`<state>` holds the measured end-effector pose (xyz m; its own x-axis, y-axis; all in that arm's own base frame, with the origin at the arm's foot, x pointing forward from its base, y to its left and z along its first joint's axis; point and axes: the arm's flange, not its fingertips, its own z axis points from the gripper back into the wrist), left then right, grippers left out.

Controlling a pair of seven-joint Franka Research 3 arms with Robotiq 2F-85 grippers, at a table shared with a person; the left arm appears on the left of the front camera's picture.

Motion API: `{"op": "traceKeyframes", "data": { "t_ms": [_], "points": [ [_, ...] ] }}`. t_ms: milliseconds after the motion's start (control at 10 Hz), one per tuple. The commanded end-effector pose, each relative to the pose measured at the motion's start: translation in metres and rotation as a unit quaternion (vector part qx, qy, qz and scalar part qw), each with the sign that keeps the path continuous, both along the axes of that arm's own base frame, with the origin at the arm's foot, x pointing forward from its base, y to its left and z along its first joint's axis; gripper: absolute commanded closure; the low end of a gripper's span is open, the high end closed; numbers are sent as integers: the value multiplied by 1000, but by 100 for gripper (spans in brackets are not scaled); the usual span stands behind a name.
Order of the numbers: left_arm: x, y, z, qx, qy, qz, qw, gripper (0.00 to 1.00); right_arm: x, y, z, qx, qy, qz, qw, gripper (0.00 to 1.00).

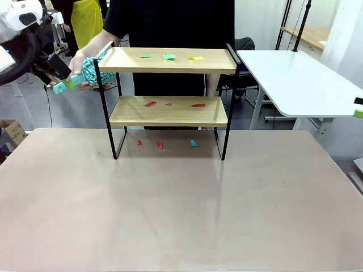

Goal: Clean the shelf.
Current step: Pick up the Duster handed by the human.

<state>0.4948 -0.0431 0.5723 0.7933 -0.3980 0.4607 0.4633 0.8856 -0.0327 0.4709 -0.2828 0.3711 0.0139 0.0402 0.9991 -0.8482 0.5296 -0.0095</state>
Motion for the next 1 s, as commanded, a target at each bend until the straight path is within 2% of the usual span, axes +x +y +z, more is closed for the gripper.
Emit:
{"op": "traceKeyframes", "data": {
  "t_ms": [0,400,500,600,700,800,900],
  "points": [
    [-1,-8,-9,13,-11,25,1000,0,0,4,7,-2,14,-4,1000,0],
    [10,-11,-17,26,-17,48,998,0,0,4,7,-2,14,-4,1000,0],
    [8,-11,-16,33,-20,63,997,59,0,4,7,-2,14,-4,1000,0],
    [8,-9,-15,34,-20,65,997,59,0,4,7,-2,14,-4,1000,0],
    [8,-9,-15,35,-20,68,997,100,0,4,7,-2,14,-4,1000,0],
    [8,-9,-14,36,-21,70,997,64,0,4,7,-2,14,-4,1000,0],
    [8,-9,-13,38,-21,76,996,100,0,4,7,-2,14,-4,1000,0]
  ]
}}
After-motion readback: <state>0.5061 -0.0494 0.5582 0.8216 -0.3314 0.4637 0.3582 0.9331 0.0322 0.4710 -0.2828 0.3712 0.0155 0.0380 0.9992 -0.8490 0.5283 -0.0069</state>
